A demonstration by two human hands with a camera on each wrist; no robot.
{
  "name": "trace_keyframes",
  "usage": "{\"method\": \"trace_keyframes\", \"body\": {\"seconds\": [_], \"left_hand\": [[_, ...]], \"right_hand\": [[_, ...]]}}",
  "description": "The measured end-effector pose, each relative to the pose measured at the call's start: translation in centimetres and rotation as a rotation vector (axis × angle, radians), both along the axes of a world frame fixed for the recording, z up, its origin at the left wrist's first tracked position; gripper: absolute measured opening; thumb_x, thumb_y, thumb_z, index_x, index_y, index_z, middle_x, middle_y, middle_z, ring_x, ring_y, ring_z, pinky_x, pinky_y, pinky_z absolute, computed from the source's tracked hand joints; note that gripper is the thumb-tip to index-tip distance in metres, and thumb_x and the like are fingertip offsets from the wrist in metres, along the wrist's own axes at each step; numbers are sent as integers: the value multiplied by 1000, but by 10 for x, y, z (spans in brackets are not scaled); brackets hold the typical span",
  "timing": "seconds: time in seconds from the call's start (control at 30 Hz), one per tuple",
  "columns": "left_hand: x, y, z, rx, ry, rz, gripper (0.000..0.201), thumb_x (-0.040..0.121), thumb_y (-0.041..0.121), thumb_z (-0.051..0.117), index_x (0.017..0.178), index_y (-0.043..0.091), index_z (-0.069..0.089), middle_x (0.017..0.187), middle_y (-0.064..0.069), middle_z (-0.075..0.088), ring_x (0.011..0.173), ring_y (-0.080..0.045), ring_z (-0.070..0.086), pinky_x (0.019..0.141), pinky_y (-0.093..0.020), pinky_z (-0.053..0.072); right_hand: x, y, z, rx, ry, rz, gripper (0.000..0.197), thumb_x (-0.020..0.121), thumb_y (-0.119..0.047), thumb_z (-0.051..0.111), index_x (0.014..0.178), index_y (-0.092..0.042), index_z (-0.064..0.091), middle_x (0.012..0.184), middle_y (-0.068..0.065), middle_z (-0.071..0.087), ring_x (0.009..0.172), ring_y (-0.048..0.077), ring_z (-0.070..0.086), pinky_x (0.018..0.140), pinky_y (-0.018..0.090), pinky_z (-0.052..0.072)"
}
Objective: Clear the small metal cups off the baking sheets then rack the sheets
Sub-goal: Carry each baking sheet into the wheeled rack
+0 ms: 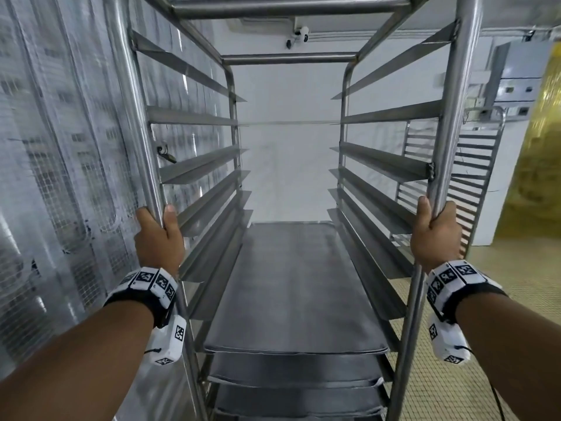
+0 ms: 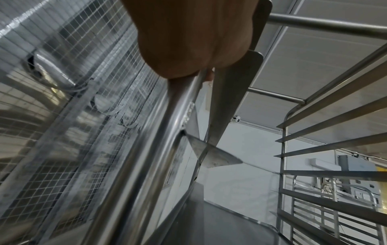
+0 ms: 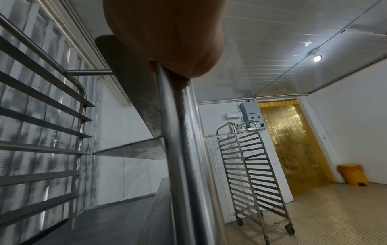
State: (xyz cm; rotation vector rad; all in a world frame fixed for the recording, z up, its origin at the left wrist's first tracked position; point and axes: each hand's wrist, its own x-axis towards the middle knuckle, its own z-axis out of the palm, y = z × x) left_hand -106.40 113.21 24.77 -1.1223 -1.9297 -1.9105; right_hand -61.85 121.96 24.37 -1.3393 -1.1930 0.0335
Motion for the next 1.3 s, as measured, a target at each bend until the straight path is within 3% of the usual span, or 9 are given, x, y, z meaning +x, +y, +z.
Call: {"method": "trace_keyframes", "body": {"seconds": [0.17,0.33,0.43,0.53,0.67,0.8,1.07,1.2,1.3], "left_hand": [[-12,32,-4,1,30,-4,48,106,44,40,123,-1,41,87,-22,63,72,-37,60,61,-39,38],[-21,65,-8,6,38,-9,47,105,48,39,119,4,40,79,-16,61,66,-35,60,58,-41,44],[-27,88,-10,2,58,-16,46,105,51,37,116,7,39,79,-18,64,67,-40,64,58,-44,50],[-32,106,-10,1,56,-34,46,106,47,39,119,3,41,81,-16,61,72,-43,65,60,-41,45],[-33,124,-9,14,66,-39,47,106,42,40,123,-1,42,87,-26,66,77,-47,65,61,-38,37],[-36,144,-9,21,71,-60,47,106,43,41,123,0,42,80,-14,59,76,-45,65,62,-38,39],[-43,183,-13,68,81,-74,46,105,45,42,120,1,43,79,-12,59,68,-35,61,61,-36,40],[-43,198,-13,76,85,-68,46,104,46,44,118,1,43,78,-12,58,71,-41,65,62,-38,44],[-42,210,-13,59,78,-56,47,104,47,43,119,3,42,80,-12,57,77,-47,66,65,-40,45]], "right_hand": [[-8,27,2,-30,32,-4,57,97,-65,33,101,-9,42,88,20,58,79,37,57,73,51,49],[-14,53,4,-28,52,15,55,99,-61,35,102,-7,43,83,16,57,76,35,56,69,45,46],[-19,70,4,-25,59,9,56,98,-64,34,102,-9,43,85,17,58,76,35,57,69,46,48],[-23,86,5,-31,69,-3,53,99,-62,35,99,-9,42,86,17,58,75,34,56,66,40,42],[-29,102,7,-70,89,0,56,99,-61,35,105,-6,42,88,18,56,76,31,54,68,37,38],[-35,120,8,-61,106,-13,64,100,-59,35,125,-1,43,90,15,54,78,30,52,72,37,38],[-44,149,5,-6,105,-59,51,104,-48,36,111,2,42,82,17,51,67,27,42,65,36,30],[-44,170,0,23,99,-45,51,103,-52,35,111,-2,40,82,21,55,69,32,50,64,39,38],[-39,197,-6,75,56,-60,58,98,-67,29,107,-11,38,92,24,59,79,40,59,68,49,49]]}}
